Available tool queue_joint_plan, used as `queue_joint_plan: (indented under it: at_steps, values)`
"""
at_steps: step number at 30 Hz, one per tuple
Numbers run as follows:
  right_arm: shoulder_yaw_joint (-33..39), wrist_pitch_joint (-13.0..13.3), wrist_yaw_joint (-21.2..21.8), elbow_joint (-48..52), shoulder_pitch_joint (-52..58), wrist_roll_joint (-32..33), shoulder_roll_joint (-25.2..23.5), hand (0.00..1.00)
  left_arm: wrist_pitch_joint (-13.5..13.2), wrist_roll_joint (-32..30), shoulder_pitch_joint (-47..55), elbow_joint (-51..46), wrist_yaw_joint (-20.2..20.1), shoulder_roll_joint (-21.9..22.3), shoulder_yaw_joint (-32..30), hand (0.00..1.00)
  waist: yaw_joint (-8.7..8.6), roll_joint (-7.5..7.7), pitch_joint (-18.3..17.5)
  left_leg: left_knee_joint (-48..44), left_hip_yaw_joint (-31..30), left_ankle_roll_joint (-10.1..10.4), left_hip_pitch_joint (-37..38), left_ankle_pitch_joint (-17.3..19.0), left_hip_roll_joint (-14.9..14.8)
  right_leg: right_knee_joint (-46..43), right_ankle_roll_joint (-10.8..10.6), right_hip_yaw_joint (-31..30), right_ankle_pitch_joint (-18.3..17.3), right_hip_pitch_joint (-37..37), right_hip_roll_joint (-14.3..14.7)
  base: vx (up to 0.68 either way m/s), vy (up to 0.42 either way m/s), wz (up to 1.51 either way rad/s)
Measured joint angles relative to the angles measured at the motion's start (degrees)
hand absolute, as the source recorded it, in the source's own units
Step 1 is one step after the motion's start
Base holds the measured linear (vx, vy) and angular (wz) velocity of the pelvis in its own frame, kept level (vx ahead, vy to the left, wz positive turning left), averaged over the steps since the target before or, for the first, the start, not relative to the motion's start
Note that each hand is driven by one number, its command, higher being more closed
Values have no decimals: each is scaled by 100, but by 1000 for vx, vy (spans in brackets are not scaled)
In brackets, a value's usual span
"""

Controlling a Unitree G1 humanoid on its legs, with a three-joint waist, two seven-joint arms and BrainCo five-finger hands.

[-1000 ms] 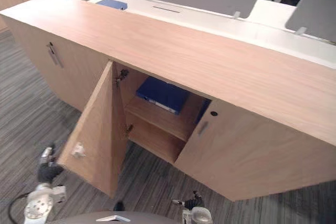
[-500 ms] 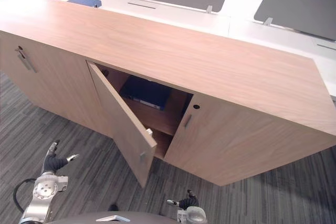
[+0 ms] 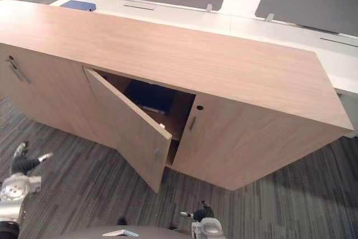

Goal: Walk over to the cabinet, pick up the folder, carry it to the office cabinet, place the folder inside the office cabinet, then close the office cabinet door

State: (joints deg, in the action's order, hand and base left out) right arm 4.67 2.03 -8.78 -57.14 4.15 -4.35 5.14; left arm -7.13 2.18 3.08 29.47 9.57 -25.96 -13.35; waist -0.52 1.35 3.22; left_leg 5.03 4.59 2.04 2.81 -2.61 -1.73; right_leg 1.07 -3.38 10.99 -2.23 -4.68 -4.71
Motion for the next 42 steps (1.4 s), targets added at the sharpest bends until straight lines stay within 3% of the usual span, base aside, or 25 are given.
queue_joint_plan:
  at_steps: [4, 10, 24, 33, 42]
  values:
    - [7, 12, 2, 5, 10, 10, 2, 0, -80, 215, -13, 1, -5, 232, 205, 0, -47, 21, -19, 1, 77, -21, -35, 15, 24, 26, -26, -142, -11, 81, -3, -56, 27, -15]
    - [93, 0, 3, -8, 101, 4, -2, 0, -19, 206, -2, 407, -157, 983, 921, 0, -164, 108, -57, -3, 225, -26, -51, 43, 43, 67, -87, -359, 109, 152, -1, 55, 12, -14]
    - [265, -104, -2, 3, 103, 3, 34, 0, 29, 448, -357, 236, -401, 1315, 1875, 0, -444, -21, -7, -4, 554, 1, 50, 107, -11, 197, -39, -522, 205, 96, 64, 18, -12, -9]
    - [273, -128, -7, -11, 187, 7, 33, 0, 61, 383, -345, 389, -400, 1372, 1955, 0, -474, -31, -10, -2, 824, -8, 71, 117, -27, 266, -51, -847, 332, 247, 86, -59, -4, -20]
    - [344, -131, -8, -251, 86, 61, 19, 0, 297, -130, -51, 2102, -413, 1583, 1739, 0, -435, -27, -14, -3, 960, 3, 75, 168, -29, 350, -67, -943, 386, 247, 94, 9, -8, -6]
